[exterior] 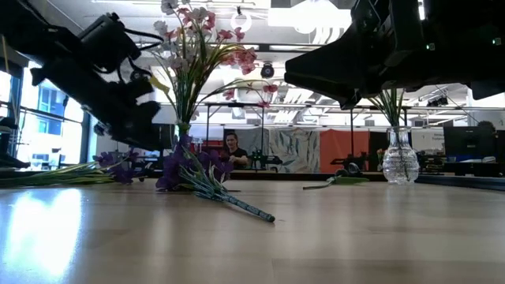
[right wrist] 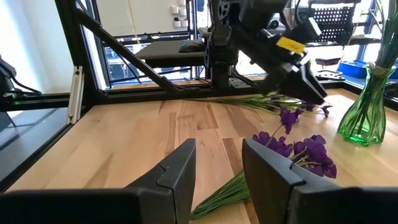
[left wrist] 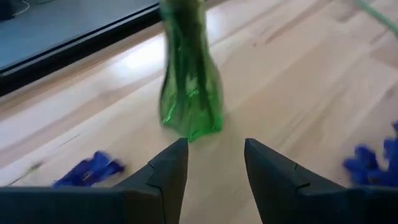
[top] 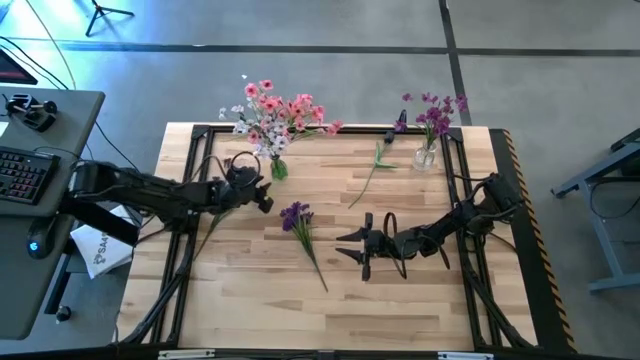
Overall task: Sort flowers into vase by color
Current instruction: Put the white flowers into the green vase, then put the right black flowers into the transparent vase
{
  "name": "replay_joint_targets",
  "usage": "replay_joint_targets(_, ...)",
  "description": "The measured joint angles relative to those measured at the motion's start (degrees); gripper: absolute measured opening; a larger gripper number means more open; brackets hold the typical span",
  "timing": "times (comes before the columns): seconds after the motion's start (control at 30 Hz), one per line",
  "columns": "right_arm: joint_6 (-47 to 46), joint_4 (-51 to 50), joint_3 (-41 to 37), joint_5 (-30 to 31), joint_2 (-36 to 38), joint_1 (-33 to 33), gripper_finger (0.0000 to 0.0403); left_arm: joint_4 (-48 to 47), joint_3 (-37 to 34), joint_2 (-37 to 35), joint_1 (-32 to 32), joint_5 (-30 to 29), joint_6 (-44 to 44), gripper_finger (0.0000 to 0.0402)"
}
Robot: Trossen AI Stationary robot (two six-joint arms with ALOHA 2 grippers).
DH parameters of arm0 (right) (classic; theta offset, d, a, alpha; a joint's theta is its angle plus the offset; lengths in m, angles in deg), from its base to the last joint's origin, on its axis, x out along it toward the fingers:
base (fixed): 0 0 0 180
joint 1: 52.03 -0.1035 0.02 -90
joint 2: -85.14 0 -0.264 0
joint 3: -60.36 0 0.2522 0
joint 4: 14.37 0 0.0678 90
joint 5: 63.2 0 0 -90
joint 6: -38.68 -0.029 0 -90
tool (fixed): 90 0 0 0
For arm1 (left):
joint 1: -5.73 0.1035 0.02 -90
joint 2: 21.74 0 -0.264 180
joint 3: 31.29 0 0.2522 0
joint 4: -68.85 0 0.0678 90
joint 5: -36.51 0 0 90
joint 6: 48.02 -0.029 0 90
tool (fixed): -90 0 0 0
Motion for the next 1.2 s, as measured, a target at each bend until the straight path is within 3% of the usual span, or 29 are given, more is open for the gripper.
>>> replay_joint_targets(0.23,0.0,0.0,0.0,0.0,0.0,0.0,0.0125,17.7,0.0,13.3,4.8,1.8,-3.0,0.0095)
replay_joint_targets(0.57,0.0,-0.1,0.0,0.0,0.0,0.0,0.0125,33.1,0.1,25.4,11.2,1.9,-7.9,0.004)
replay_joint_targets(0.97,-0.1,-0.9,0.0,0.0,0.0,0.0,0.0125,33.1,12.4,36.0,18.5,6.9,-15.1,0.0023)
replay_joint_targets(1.1,-0.1,-1.4,0.0,0.3,0.0,0.0,0.0125,31.2,13.2,36.3,18.7,6.9,-15.2,0.0023)
replay_joint_targets(1.2,0.0,-2.5,0.0,3.1,0.4,0.0,0.0125,24.0,13.2,33.6,17.7,6.8,-15.1,0.0023)
